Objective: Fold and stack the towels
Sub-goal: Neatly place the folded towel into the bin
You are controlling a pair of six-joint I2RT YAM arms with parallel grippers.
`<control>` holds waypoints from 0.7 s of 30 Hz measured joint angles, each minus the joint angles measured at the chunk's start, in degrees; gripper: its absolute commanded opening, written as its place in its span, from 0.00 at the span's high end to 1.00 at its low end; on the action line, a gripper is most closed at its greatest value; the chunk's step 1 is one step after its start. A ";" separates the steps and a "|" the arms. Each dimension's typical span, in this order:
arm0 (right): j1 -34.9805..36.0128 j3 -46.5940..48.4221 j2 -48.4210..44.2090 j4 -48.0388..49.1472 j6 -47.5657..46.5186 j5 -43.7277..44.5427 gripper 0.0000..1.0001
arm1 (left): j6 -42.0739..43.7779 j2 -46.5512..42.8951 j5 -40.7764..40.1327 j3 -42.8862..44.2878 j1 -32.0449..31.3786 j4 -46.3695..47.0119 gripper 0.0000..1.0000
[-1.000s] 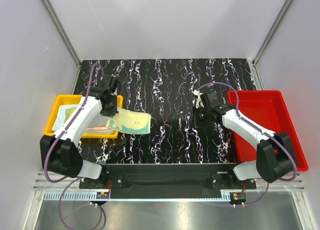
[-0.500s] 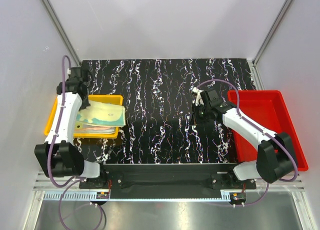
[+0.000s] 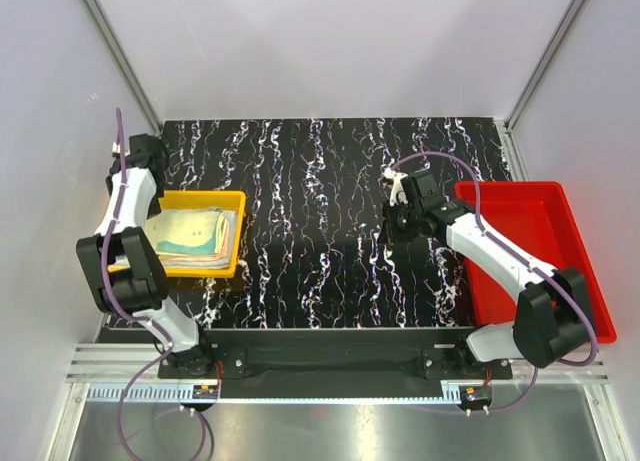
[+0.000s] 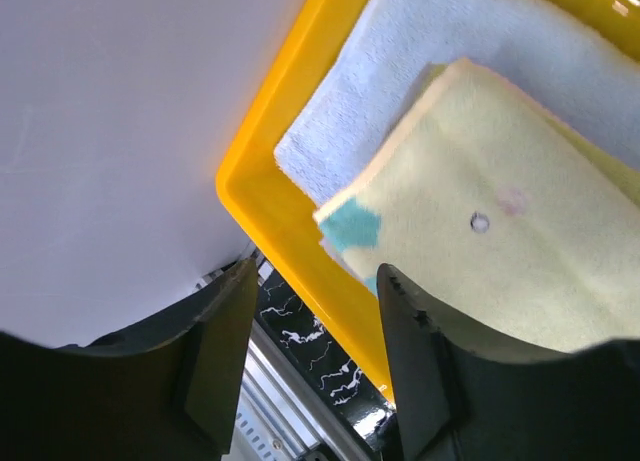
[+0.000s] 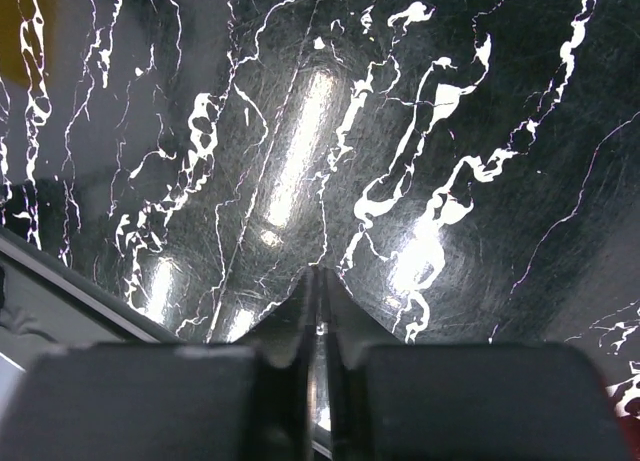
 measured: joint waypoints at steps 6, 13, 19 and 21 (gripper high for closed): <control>-0.04 0.24 0.07 0.00 1.25 0.09 0.00 | -3.63 0.20 4.59 13.27 -0.07 -4.68 0.10; -0.04 5.35 0.48 -2.49 2.32 0.17 0.00 | -4.50 -11.85 31.56 13.00 -4.90 -1.25 0.01; -0.04 6.01 -6.51 -1.99 6.54 0.83 0.00 | -6.73 -27.17 53.35 -6.25 -16.72 8.41 0.01; -0.04 6.03 -10.75 -1.60 7.76 2.82 0.00 | -7.91 -30.71 56.98 -10.93 -24.37 12.44 0.01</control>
